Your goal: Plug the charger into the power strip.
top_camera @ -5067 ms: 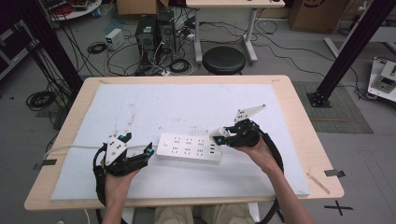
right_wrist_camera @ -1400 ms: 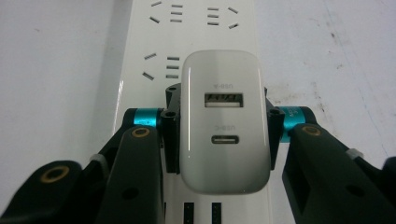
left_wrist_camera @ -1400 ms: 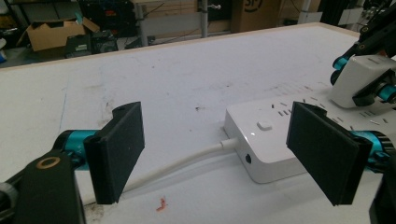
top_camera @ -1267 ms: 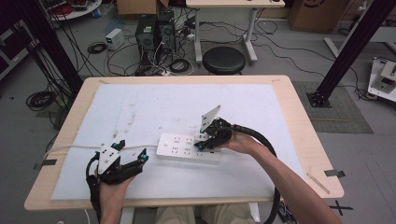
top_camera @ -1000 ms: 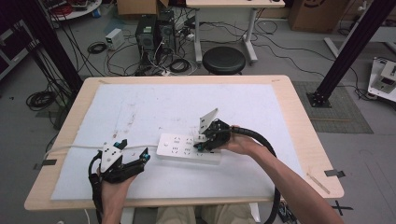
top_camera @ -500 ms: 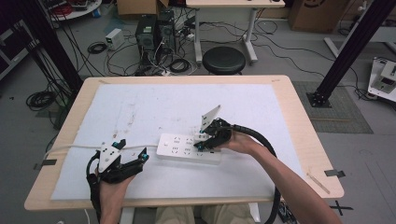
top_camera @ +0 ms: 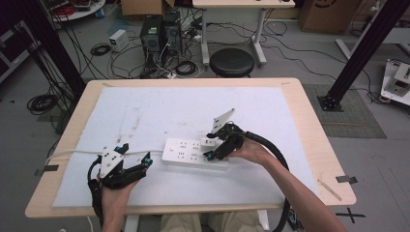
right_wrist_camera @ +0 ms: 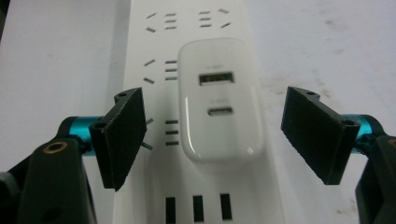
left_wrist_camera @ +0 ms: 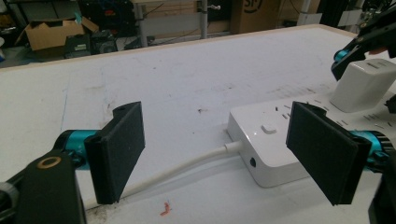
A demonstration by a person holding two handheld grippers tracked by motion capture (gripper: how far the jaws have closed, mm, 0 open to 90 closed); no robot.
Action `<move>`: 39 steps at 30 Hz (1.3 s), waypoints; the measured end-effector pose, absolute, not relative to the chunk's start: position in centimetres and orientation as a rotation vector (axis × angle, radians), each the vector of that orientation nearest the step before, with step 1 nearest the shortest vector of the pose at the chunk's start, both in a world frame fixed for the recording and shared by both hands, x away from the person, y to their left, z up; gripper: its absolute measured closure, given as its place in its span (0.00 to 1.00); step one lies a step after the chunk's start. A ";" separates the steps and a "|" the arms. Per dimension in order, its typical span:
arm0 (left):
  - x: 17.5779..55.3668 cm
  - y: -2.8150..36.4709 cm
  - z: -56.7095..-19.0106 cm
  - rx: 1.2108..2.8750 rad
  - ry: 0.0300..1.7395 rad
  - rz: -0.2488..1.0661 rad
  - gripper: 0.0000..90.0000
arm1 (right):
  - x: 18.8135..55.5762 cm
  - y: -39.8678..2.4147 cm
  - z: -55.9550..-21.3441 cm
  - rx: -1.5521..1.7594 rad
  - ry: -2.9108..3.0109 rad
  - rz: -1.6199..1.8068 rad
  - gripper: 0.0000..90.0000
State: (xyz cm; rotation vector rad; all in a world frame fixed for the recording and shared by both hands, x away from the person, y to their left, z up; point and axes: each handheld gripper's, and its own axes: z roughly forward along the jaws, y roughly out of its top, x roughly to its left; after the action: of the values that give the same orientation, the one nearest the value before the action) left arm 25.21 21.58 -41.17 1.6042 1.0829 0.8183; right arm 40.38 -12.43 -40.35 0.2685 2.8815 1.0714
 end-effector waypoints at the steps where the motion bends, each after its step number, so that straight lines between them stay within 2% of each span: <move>1: 25.2 21.6 -41.2 1.604 1.083 0.818 0.22 | 40.4 -12.4 -40.3 0.268 2.881 1.071 0.25; 7: 25.4 21.5 -41.2 1.606 1.076 0.807 0.22 | 40.0 -16.0 -39.6 0.462 2.754 1.252 0.27; 14: 25.9 21.4 -41.1 1.613 1.067 0.801 0.22 | 38.9 -18.1 -39.6 0.564 2.655 1.300 0.27; 24: 27.0 21.4 -41.3 1.629 1.051 0.798 0.22 | 34.3 -23.1 -40.0 0.844 2.209 1.431 0.25; 39: 27.3 23.0 -41.5 1.599 1.069 0.824 0.22 | 28.8 -26.1 -41.6 1.100 1.819 1.378 0.23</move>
State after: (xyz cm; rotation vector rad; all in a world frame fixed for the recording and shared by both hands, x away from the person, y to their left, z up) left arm 27.27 22.95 -41.47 1.5988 1.0688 0.8238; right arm 28.79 -26.14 -41.58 1.1000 1.8190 1.3776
